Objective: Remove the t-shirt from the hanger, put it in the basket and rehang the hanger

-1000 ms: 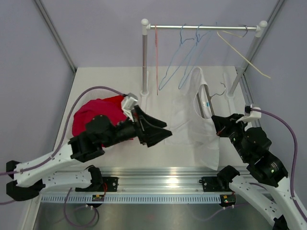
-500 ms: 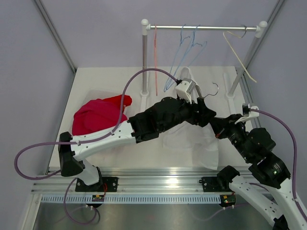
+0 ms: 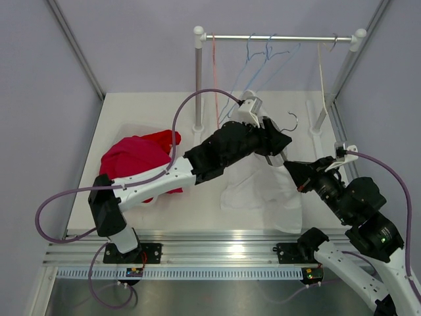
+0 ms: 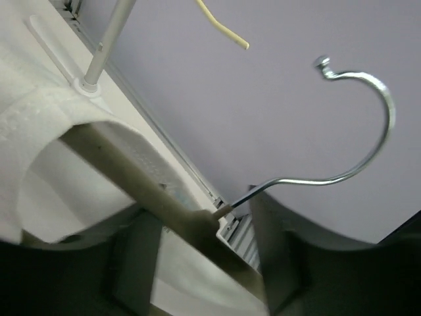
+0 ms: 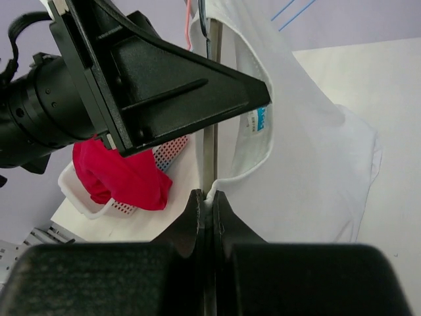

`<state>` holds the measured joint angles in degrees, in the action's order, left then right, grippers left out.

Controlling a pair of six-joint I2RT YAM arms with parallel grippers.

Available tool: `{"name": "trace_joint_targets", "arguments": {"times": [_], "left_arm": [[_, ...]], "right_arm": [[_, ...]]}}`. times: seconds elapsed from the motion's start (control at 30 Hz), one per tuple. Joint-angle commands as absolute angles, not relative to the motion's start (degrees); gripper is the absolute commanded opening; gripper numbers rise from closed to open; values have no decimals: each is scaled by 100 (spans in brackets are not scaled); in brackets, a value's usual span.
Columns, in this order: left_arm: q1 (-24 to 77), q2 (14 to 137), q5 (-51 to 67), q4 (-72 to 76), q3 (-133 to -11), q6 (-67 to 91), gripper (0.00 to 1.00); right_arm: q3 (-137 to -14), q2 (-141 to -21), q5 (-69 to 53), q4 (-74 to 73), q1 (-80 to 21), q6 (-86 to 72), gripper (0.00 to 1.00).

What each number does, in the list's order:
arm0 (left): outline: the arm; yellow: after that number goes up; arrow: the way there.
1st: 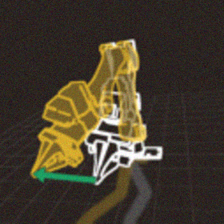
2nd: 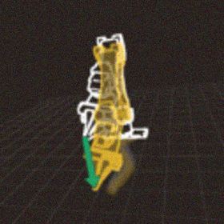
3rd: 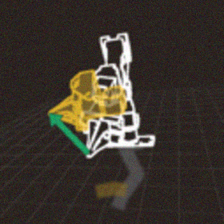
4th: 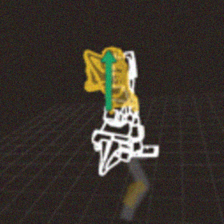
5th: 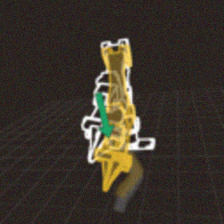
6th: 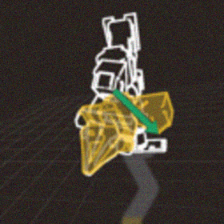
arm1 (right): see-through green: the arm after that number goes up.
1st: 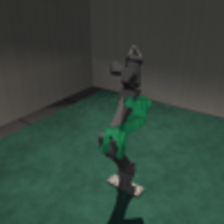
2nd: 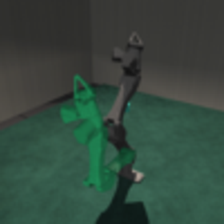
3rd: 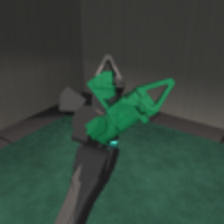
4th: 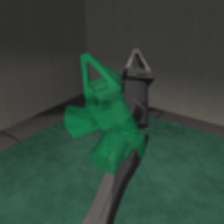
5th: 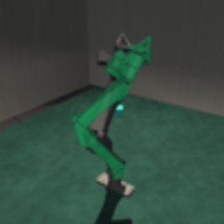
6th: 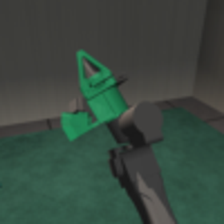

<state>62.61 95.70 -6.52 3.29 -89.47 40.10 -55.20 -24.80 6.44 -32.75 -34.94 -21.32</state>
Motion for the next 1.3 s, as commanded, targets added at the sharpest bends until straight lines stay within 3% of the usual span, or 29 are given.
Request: {"name": "trace_joint_targets", "arguments": {"times": [0.0, 0.07, 0.1, 0.17, 0.2, 0.23, 0.3, 0.33, 0.43, 0.57, 0.83, 0.87, 1.1, 1.13, 1.27], "left_arm": [[6293, 9203, -615, 1247, -8614, 4113, 49], [6293, 9062, -624, 1380, -8456, 4131, 35], [6293, 9018, -624, 1406, -8429, 4148, 21], [6302, 8842, -545, 1432, -8358, 4175, 10], [6293, 8781, -519, 1424, -8306, 4201, 4], [6293, 8702, -492, 1424, -8280, 4210, 0], [6293, 8456, -387, 1494, -8166, 4219, 0], [6293, 8359, -343, 1546, -8122, 4280, 0], [6293, 8016, -290, 1740, -7946, 4298, 0], [6275, 7717, -588, 1670, -8051, 3965, 0], [6144, 7129, -756, 1889, -7937, 3709, 0], [6135, 7084, -773, 1977, -7867, 3709, 0], [5906, 6741, -686, 2583, -7507, 3990, 0], [5906, 6715, -703, 2645, -7480, 3973, 0], [5757, 6566, -791, 2725, -7558, 3850, 0]], "right_arm": [[-5722, -2426, 203, -2918, -3560, -2171, 0], [-5678, -2408, 79, -2944, -3560, -2250, 0], [-5660, -2382, 44, -2953, -3560, -2285, 0], [-5660, -2347, 26, -3014, -3560, -2338, 4], [-5686, -2321, -296, -3084, -3560, -2347, 11], [-5704, -2312, -438, -3137, -3560, -2338, 34], [-5774, -2250, -798, -3364, -3560, -2320, 58], [-5809, -2241, -913, -3471, -3560, -2312, 78], [-5898, -2224, -1203, -3867, -3560, -2198, 94], [-5609, -2267, -1660, -3964, -3560, -2311, 96], [-5142, -2434, -2206, -3200, -3560, -2707, 87], [-5063, -2469, -2267, -3017, -3560, -2777, 82], [-4571, -2479, -2540, -2383, -3568, -3111, 5], [-4536, -2444, -2557, -2347, -3568, -3155, 0], [-4517, -2417, -2725, -2697, -3568, -2998, 0]]}}
